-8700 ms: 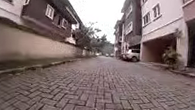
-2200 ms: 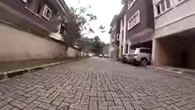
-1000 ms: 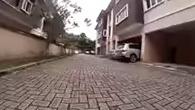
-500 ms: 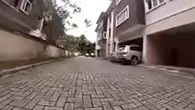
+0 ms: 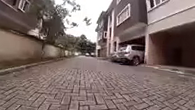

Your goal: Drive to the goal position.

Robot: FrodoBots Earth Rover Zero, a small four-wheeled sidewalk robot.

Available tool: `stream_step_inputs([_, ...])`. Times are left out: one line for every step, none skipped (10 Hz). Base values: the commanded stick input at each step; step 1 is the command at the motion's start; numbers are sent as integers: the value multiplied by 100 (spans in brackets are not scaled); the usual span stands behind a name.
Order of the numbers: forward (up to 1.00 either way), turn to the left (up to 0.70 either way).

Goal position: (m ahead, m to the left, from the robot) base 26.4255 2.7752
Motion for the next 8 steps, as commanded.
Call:
stream_step_inputs([70,0])
stream_step_inputs([70,0])
stream_step_inputs([70,0])
stream_step_inputs([70,0])
stream_step_inputs([70,0])
stream_step_inputs([70,0])
stream_step_inputs([70,0])
stream_step_inputs([70,0])
